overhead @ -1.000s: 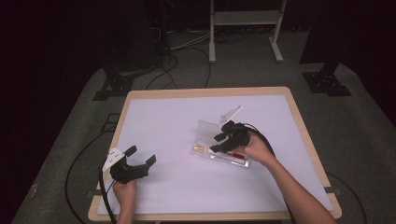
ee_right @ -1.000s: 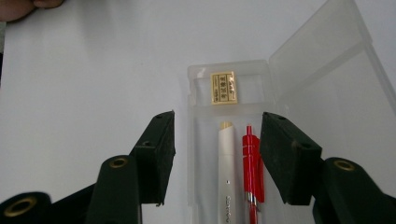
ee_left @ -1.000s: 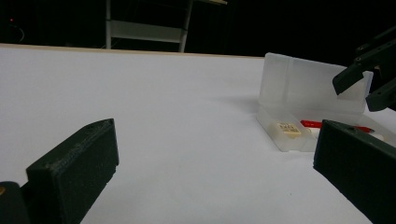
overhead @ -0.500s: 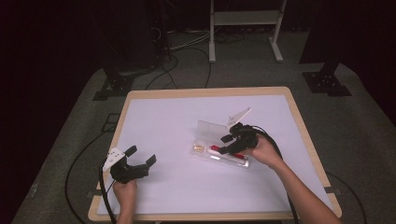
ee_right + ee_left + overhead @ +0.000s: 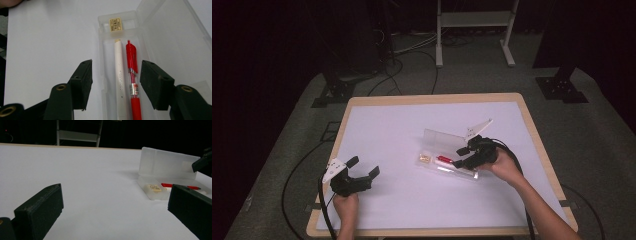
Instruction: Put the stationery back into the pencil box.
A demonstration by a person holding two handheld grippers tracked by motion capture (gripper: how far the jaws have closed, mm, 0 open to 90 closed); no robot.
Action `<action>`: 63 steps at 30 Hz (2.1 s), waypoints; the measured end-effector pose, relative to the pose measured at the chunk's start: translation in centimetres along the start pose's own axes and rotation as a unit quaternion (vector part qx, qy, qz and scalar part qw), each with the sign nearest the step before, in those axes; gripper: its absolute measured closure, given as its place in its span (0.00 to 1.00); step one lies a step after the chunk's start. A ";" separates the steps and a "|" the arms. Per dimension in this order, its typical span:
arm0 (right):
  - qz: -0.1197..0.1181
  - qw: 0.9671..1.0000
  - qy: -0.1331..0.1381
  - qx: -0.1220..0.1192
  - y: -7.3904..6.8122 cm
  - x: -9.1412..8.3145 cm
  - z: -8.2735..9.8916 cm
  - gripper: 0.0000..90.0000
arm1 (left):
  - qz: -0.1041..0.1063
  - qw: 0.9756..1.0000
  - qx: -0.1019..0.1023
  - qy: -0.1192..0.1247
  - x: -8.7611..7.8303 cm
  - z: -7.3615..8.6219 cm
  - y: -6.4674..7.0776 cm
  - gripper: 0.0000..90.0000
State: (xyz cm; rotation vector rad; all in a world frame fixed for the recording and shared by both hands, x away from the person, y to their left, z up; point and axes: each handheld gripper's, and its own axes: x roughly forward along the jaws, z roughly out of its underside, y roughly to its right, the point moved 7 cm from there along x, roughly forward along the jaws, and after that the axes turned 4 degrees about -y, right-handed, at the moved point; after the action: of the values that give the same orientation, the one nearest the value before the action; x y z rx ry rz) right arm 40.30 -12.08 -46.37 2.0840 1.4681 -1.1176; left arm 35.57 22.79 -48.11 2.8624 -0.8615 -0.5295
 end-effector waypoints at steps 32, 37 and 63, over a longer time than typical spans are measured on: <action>0.002 1.000 0.010 0.009 -0.3 -1.4 2.6 0.45 | -0.002 1.000 0.001 -0.003 0.1 0.0 0.0 0.00; 0.003 1.000 0.011 0.010 -0.3 -1.6 3.1 0.45 | -0.002 1.000 0.002 -0.004 0.0 0.0 0.0 0.00; 0.011 0.999 0.021 0.024 -0.1 -2.8 4.9 0.44 | -0.002 1.000 0.002 -0.004 0.1 0.0 0.0 0.00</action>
State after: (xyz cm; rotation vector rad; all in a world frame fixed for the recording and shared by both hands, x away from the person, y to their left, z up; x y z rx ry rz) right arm 37.82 -17.07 -47.25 2.1629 1.4486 -1.1175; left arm 35.62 22.73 -48.15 2.8689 -0.8592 -0.5418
